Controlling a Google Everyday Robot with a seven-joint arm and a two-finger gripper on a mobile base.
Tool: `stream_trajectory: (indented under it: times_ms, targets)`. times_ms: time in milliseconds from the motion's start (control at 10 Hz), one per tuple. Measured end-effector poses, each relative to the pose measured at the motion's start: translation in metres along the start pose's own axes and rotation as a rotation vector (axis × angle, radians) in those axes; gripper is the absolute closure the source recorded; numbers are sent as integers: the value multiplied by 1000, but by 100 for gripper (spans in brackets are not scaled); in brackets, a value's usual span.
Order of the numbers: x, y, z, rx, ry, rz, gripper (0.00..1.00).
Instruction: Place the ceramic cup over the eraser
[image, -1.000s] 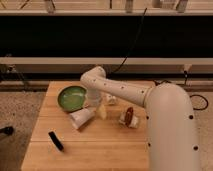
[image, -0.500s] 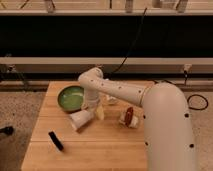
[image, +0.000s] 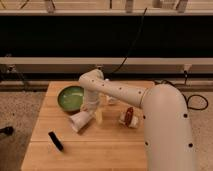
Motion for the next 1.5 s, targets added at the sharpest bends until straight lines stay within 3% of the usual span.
stream_trajectory:
  times_ms: [200, 600, 1000, 1300, 1500]
  targets:
    - [-1, 1, 1, 17, -13, 13, 56]
    - [-5, -6, -12, 84, 14, -17, 95]
    - [-14, -10, -56, 130, 73, -66, 100]
    - [-28, -14, -97, 146, 147, -118, 100]
    - [-53, -14, -132, 161, 221, -188, 100]
